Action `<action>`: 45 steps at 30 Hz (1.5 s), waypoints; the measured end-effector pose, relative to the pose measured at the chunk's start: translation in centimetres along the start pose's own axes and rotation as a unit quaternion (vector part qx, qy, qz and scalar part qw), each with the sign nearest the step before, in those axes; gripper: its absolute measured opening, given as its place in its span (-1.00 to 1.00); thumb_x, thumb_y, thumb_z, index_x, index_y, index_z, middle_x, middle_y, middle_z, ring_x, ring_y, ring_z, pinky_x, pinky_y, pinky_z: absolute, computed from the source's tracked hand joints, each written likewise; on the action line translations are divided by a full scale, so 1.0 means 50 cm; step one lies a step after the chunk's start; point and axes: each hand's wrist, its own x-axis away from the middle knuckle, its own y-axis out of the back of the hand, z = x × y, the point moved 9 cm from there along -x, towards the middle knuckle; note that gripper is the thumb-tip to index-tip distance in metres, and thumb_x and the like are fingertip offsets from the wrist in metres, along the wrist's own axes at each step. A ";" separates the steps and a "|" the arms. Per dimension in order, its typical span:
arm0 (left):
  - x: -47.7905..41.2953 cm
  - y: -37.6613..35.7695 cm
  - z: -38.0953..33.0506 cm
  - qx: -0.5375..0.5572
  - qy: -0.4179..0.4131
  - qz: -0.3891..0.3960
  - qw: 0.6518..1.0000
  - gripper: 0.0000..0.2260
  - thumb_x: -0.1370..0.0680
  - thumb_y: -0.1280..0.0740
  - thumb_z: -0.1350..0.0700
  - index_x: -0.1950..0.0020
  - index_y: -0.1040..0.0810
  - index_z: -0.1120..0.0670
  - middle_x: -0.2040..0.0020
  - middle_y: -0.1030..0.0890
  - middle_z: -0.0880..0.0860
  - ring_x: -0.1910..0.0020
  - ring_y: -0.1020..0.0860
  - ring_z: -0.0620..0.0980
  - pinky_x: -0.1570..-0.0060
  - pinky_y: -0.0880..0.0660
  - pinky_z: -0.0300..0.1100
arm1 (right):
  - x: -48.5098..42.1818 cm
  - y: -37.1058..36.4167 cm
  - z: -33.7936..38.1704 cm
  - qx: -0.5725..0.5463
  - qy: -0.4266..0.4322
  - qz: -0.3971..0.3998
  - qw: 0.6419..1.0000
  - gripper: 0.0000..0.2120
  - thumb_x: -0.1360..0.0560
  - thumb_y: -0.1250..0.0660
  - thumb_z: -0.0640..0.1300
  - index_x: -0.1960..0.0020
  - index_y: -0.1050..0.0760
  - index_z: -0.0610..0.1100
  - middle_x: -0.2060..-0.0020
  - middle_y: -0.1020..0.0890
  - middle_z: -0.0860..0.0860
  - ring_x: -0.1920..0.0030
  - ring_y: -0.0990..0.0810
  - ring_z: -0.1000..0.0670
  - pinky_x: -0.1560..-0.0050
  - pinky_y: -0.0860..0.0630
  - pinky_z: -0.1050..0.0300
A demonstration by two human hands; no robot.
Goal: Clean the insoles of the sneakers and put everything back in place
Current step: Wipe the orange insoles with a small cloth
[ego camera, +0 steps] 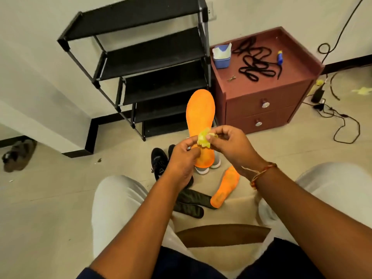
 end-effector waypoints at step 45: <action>-0.074 0.023 0.050 0.037 -0.013 -0.138 0.990 -0.64 -0.57 -0.30 -0.13 -0.05 -0.67 0.15 0.07 -0.72 0.08 0.07 -0.65 -0.02 0.06 -0.55 -0.12 | -0.109 0.004 -0.050 0.105 0.041 0.039 0.993 -0.82 -0.43 -0.52 -0.25 -0.01 -0.65 -0.09 0.15 -0.71 0.02 0.10 -0.70 0.02 0.02 -0.66 0.00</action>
